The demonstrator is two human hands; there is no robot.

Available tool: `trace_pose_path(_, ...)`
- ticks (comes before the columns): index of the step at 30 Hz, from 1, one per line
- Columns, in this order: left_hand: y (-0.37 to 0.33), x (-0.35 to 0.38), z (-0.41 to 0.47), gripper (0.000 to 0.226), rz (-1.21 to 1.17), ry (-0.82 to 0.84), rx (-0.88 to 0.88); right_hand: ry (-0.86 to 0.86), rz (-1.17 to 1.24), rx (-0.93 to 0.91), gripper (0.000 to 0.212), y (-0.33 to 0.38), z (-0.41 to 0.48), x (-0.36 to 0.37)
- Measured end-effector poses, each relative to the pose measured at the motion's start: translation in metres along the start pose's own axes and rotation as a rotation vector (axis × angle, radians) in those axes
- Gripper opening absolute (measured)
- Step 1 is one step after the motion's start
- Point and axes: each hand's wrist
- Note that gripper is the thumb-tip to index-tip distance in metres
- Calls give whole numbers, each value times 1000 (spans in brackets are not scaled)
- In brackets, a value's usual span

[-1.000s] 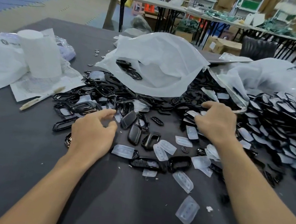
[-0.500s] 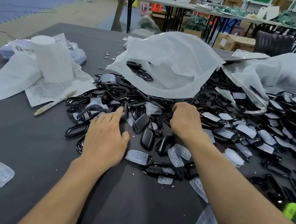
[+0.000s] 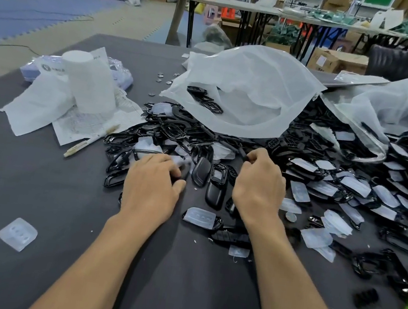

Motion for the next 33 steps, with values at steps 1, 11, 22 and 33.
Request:
trace_pose_path(1,-2,-1,0,8,-19,-28,-14,-5,63,18,19,3,-6,-2)
trace_pose_path(11,-26,-7,-5,18,-447,-122,-9,333,416,-145,22,19,-34,-2)
trace_pose_path(22,-23,-10,-1,33,-862,-77,-175,460,866,104,22,25,-35,12)
trace_pose_path(33,-21,-11,3,25,-1182,-5,-353,292,849,80,24,26,-35,12)
Point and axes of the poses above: each hand's wrist, its own z-axis towards the middle knuckle, its own x-axis out of the palm, y = z × x, and after that the axes turned 7 degrees about x, right-handed
